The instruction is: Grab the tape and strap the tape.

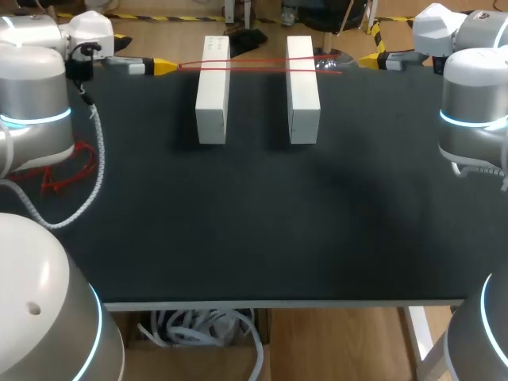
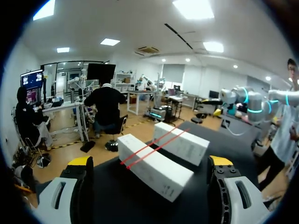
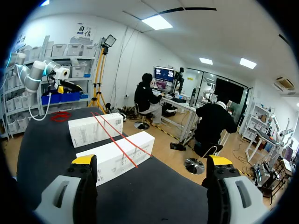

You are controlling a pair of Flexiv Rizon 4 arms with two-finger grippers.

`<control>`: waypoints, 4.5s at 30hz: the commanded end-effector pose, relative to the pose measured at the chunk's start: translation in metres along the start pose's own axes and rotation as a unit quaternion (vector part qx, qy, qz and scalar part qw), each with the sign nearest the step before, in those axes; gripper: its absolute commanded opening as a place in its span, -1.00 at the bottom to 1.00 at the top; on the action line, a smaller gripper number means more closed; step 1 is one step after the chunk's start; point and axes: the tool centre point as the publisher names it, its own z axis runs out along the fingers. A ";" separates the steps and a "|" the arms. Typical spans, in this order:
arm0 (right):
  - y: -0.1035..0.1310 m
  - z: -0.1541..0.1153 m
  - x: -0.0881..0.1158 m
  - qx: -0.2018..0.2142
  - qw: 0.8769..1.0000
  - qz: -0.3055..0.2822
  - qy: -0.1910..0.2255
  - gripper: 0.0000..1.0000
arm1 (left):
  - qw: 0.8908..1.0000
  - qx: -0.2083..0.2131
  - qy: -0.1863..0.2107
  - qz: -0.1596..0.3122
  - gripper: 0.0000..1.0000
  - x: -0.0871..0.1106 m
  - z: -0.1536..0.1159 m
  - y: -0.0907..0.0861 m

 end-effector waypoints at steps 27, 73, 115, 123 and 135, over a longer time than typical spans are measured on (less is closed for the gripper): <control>0.000 0.000 0.000 0.000 1.000 0.000 0.000 1.00 | 0.974 0.063 0.201 0.089 -0.69 -0.028 0.051 0.022; 0.000 0.000 0.000 0.000 1.000 0.000 0.000 1.00 | 0.968 0.048 0.232 0.082 -0.47 -0.041 0.095 0.054; 0.000 0.000 0.000 0.000 1.000 0.000 0.000 1.00 | 0.967 0.042 0.240 0.077 -0.62 -0.054 0.112 0.077; 0.000 0.000 0.000 0.000 1.000 0.000 0.000 1.00 | 0.967 0.043 0.237 0.080 -0.68 -0.055 0.112 0.076; 0.000 0.000 0.000 0.000 1.000 0.000 0.000 1.00 | 0.967 0.041 0.238 0.080 -1.00 -0.053 0.111 0.075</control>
